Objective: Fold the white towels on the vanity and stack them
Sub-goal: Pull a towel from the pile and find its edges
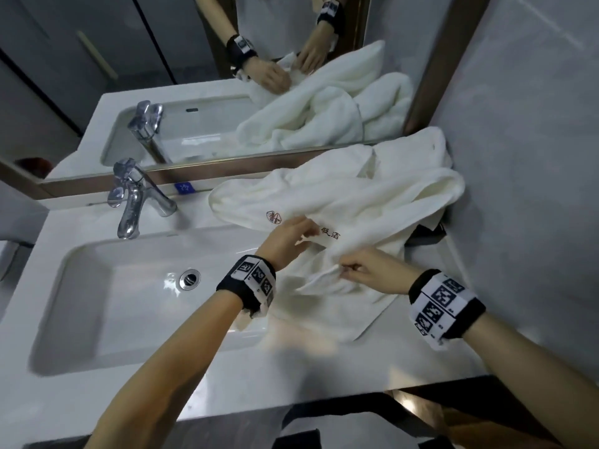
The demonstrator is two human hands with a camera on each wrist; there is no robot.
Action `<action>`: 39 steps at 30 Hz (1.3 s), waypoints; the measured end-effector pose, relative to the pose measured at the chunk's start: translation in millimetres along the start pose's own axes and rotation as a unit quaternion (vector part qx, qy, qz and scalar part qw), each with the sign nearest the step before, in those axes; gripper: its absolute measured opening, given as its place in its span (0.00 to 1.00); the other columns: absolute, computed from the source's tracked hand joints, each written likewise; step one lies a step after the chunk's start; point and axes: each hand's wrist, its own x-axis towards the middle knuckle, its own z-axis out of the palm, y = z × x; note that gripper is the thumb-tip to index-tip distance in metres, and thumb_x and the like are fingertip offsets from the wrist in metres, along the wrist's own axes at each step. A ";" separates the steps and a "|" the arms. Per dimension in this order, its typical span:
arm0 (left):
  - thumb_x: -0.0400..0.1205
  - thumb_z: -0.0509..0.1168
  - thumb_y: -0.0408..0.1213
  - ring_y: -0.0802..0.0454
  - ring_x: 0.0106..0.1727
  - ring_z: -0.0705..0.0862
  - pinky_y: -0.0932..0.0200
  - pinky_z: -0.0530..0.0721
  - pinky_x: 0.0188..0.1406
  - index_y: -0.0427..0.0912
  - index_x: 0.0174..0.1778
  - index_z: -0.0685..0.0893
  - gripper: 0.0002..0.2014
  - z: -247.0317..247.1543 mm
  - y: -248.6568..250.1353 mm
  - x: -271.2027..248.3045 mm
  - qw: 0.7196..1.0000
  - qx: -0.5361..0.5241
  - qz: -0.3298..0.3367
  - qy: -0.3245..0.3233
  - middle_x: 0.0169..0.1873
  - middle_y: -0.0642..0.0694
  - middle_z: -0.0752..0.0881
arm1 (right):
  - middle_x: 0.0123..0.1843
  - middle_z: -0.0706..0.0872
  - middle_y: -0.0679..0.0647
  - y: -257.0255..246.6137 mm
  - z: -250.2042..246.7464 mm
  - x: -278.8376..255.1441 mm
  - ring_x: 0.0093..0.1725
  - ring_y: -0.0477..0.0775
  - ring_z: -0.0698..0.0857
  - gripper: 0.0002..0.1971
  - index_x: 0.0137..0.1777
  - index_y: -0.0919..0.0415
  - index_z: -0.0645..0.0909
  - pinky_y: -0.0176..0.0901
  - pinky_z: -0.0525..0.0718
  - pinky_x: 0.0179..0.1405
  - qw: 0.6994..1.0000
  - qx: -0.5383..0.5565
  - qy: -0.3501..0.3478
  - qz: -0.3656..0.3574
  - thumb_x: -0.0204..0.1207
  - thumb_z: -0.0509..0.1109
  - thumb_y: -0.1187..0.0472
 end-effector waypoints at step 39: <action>0.87 0.54 0.39 0.50 0.31 0.64 0.57 0.64 0.32 0.40 0.35 0.71 0.14 -43.7 35.7 -11.8 0.892 -0.361 -0.257 0.093 0.30 0.43 0.66 | 0.84 0.60 0.57 -26.8 -3.4 25.2 0.84 0.69 0.49 0.07 0.46 0.44 0.90 0.68 0.58 0.79 0.952 -0.124 0.218 -0.174 0.74 0.72 0.57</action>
